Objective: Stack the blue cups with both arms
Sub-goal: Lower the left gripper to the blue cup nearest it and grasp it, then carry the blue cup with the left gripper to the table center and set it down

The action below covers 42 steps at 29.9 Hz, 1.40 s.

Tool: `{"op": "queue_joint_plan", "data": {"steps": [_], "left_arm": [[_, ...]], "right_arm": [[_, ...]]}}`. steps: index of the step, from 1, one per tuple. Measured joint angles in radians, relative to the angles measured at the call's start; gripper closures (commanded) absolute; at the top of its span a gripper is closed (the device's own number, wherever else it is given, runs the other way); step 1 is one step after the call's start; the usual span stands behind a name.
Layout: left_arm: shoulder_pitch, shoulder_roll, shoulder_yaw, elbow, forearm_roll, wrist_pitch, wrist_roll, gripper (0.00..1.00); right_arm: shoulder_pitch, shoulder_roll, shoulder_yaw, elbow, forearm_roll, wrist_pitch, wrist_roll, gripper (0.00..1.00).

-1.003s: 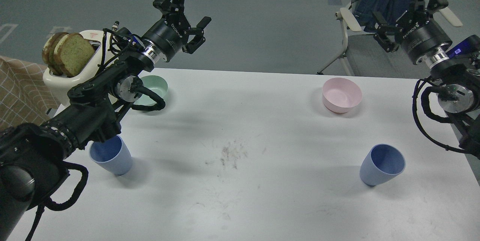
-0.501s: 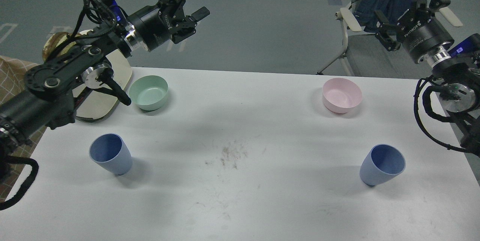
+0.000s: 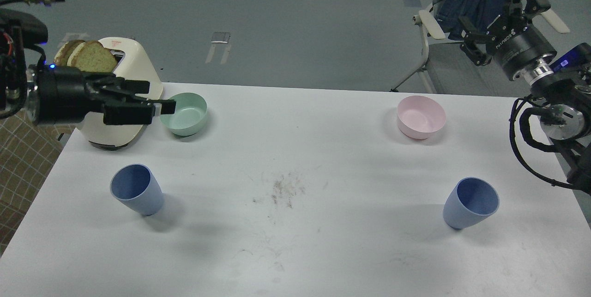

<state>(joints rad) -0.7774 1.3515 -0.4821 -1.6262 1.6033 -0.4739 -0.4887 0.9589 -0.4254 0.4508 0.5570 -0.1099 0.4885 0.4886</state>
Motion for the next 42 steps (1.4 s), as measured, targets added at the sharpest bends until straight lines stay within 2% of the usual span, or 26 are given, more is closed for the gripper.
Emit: {"op": "queue_joint_plan", "data": {"steps": [7,14,18,21,24,25,26,28,37,42], "left_arm": [[0.017,0.046,0.215,0.028,0.039,0.059,0.000,0.03],[0.022,-0.010,0.270,0.130,0.037,0.078,0.000,0.07],[0.034,-0.054,0.284,0.193,0.035,0.094,0.000,0.16],[0.053,-0.081,0.287,0.229,0.038,0.099,0.000,0.33],[0.071,-0.106,0.287,0.266,0.040,0.101,0.000,0.60],[0.076,-0.111,0.287,0.277,0.040,0.101,0.000,0.72],[0.080,-0.115,0.287,0.285,0.041,0.101,0.000,0.76],[0.087,-0.123,0.287,0.297,0.046,0.101,0.000,1.00],[0.093,-0.126,0.283,0.305,0.076,0.101,0.000,1.00],[0.090,-0.102,0.270,0.272,0.077,0.102,0.000,1.00]], "right_arm": [[-0.003,0.000,0.000,0.004,-0.001,0.000,0.000,0.00],[-0.005,0.000,0.000,0.007,-0.001,0.000,0.000,0.00],[-0.008,0.000,0.000,0.016,-0.001,0.000,0.000,0.00],[-0.009,0.000,0.000,0.019,-0.001,0.000,0.000,0.00],[-0.009,-0.002,0.000,0.022,-0.001,0.000,0.000,0.00],[-0.009,-0.003,0.000,0.022,-0.001,0.000,0.000,0.00],[-0.009,-0.004,0.000,0.022,-0.001,0.000,0.000,0.00],[-0.010,-0.005,0.000,0.025,-0.001,0.000,0.000,0.00],[-0.012,-0.010,0.000,0.035,-0.001,0.000,0.000,0.00],[-0.012,-0.011,0.000,0.035,-0.001,0.000,0.000,0.00]]}}
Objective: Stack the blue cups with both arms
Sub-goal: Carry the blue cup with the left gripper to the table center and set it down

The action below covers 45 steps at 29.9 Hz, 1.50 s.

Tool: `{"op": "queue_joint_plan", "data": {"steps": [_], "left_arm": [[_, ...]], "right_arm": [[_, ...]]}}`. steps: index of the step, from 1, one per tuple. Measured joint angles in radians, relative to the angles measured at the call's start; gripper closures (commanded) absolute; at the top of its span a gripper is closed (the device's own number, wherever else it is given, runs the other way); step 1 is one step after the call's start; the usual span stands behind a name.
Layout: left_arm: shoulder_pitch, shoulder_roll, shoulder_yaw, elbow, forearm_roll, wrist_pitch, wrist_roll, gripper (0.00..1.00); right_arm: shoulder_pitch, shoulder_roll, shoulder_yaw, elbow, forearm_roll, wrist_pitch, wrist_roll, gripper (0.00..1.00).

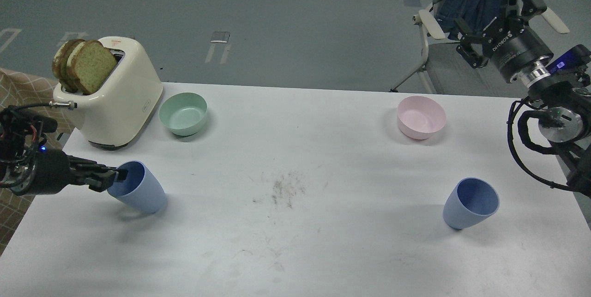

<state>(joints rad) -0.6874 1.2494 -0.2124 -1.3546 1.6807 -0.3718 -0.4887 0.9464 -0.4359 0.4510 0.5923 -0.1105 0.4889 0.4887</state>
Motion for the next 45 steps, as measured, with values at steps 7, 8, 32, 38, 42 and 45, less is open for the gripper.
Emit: {"op": "queue_joint_plan", "data": {"steps": [7,8,32,38,42,45], "left_arm": [[-0.134,0.013,-0.053,-0.155,0.021,-0.006,0.000,1.00],[-0.177,0.000,-0.053,-0.173,0.033,-0.009,0.000,1.00],[-0.636,-0.916,0.177,0.198,0.250,-0.117,0.000,1.00],[-0.674,-1.014,0.322,0.319,0.250,-0.117,0.000,1.00],[-0.665,-1.037,0.356,0.343,0.245,-0.117,0.000,1.00],[-0.657,-1.042,0.382,0.346,0.242,-0.117,0.000,1.00]], "right_arm": [[0.022,-0.002,0.002,0.001,0.000,0.000,0.000,0.00],[0.033,-0.002,0.002,0.001,0.000,0.000,0.000,0.00],[0.197,-0.005,-0.009,0.006,-0.011,0.000,0.000,0.00],[0.197,-0.008,-0.021,0.010,-0.012,0.000,0.000,0.00],[0.197,-0.009,-0.021,0.012,-0.012,0.000,0.000,0.00],[0.196,-0.010,-0.021,0.013,-0.012,0.000,0.000,0.00]]}}
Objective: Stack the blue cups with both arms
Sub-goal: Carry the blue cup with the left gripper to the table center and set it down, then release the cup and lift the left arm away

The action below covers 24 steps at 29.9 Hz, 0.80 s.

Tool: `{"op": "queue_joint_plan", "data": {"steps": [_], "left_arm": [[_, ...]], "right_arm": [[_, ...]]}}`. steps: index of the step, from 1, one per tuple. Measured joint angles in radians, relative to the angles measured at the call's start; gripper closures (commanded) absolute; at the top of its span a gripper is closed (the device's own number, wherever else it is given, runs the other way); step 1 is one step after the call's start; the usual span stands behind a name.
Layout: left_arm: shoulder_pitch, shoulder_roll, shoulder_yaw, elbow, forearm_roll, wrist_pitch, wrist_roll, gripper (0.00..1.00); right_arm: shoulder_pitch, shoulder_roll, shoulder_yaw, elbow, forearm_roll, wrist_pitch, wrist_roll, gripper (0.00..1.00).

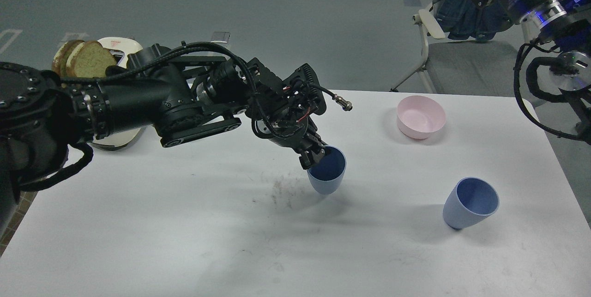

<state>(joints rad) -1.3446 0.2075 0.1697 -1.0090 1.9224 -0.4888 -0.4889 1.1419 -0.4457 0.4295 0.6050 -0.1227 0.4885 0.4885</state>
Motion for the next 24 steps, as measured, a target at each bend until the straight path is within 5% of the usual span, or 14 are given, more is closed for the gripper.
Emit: {"op": "queue_joint_plan", "data": {"steps": [5,7,8,12,24], "left_arm": [[0.008,-0.002,0.019,0.017,-0.003,0.000,0.000,1.00],[0.014,-0.001,0.019,0.020,-0.004,0.001,0.000,0.77],[0.016,-0.001,0.019,0.021,-0.005,0.001,0.000,0.56],[0.019,-0.003,0.019,0.021,-0.009,0.000,0.000,0.27],[-0.040,0.004,0.009,-0.001,-0.124,0.000,0.000,0.10]], "right_arm": [[-0.012,-0.007,0.000,0.005,0.000,0.000,0.000,0.00],[-0.015,-0.009,-0.001,0.006,0.000,0.000,0.000,0.00],[-0.015,-0.011,-0.001,0.006,0.000,0.000,0.000,0.00],[-0.017,-0.016,-0.002,0.011,0.000,0.000,0.000,0.00],[-0.026,-0.038,-0.021,0.020,0.000,0.000,0.000,0.00]]}}
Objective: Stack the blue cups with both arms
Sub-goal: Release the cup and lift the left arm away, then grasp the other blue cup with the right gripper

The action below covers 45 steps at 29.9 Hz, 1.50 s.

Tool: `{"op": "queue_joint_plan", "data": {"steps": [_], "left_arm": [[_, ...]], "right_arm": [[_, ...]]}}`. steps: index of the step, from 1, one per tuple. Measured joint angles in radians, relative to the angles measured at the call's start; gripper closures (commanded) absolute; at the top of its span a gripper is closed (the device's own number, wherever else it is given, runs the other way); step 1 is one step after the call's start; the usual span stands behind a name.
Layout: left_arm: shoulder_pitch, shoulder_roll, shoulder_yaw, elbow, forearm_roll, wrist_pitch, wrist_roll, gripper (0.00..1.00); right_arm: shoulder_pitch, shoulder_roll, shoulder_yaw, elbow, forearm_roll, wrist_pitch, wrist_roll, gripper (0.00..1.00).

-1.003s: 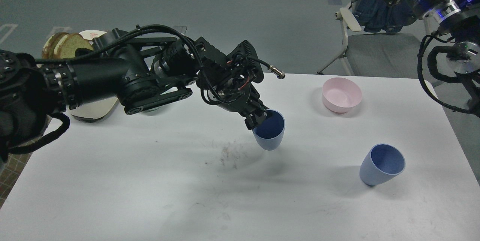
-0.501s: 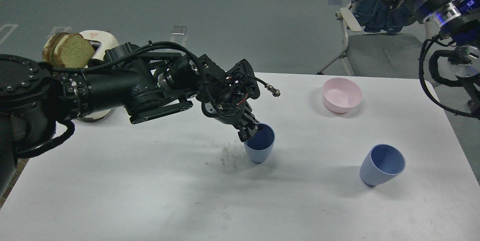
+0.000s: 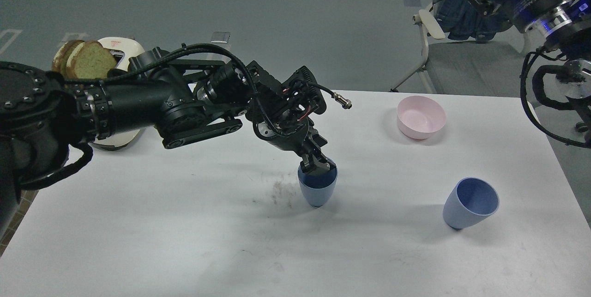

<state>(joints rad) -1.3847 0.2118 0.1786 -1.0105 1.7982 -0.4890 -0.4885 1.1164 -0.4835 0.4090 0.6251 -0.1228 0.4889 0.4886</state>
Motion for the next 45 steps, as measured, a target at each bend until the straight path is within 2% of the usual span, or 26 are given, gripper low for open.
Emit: {"op": "queue_joint_plan", "data": {"steps": [4,9,13,17,21,26,29,33,40,43,45], "left_arm": [[-0.071,0.028,-0.018,-0.038,-0.092,0.000,0.000,0.04],[-0.150,0.090,-0.100,-0.056,-0.349,0.000,0.001,0.04],[-0.157,0.150,-0.213,-0.031,-0.602,0.000,0.062,0.04],[-0.116,0.207,-0.298,0.001,-0.790,0.001,0.117,0.04],[-0.054,0.231,-0.372,0.070,-0.924,0.000,0.128,0.04],[0.023,0.205,-0.439,0.220,-1.065,0.001,0.139,0.04],[0.054,0.180,-0.450,0.274,-1.115,0.001,0.141,0.04],[0.094,0.166,-0.452,0.290,-1.129,0.000,0.142,0.04],[0.111,0.144,-0.452,0.291,-1.131,0.000,0.140,0.04],[0.111,0.138,-0.452,0.290,-1.131,0.000,0.140,0.04],[0.111,0.136,-0.452,0.290,-1.131,0.000,0.140,0.04]], "right_arm": [[-0.001,-0.044,-0.026,0.031,-0.004,0.000,0.000,0.00],[0.000,-0.150,-0.102,0.126,-0.119,0.000,0.000,0.00],[0.002,-0.274,-0.153,0.268,-0.343,0.000,0.000,0.00],[-0.004,-0.420,-0.198,0.412,-0.538,0.000,0.000,0.00],[-0.028,-0.596,-0.238,0.574,-0.720,0.000,0.000,0.00],[-0.100,-0.727,-0.255,0.665,-1.024,-0.001,0.000,0.00],[-0.164,-0.762,-0.258,0.702,-1.163,0.000,0.000,0.00],[-0.248,-0.796,-0.259,0.732,-1.323,-0.018,0.000,0.00],[-0.315,-0.786,-0.261,0.744,-1.354,-0.085,0.000,0.03],[-0.326,-0.759,-0.262,0.745,-1.353,-0.116,0.000,0.08],[-0.335,-0.735,-0.262,0.743,-1.352,-0.130,0.000,0.16]]}}
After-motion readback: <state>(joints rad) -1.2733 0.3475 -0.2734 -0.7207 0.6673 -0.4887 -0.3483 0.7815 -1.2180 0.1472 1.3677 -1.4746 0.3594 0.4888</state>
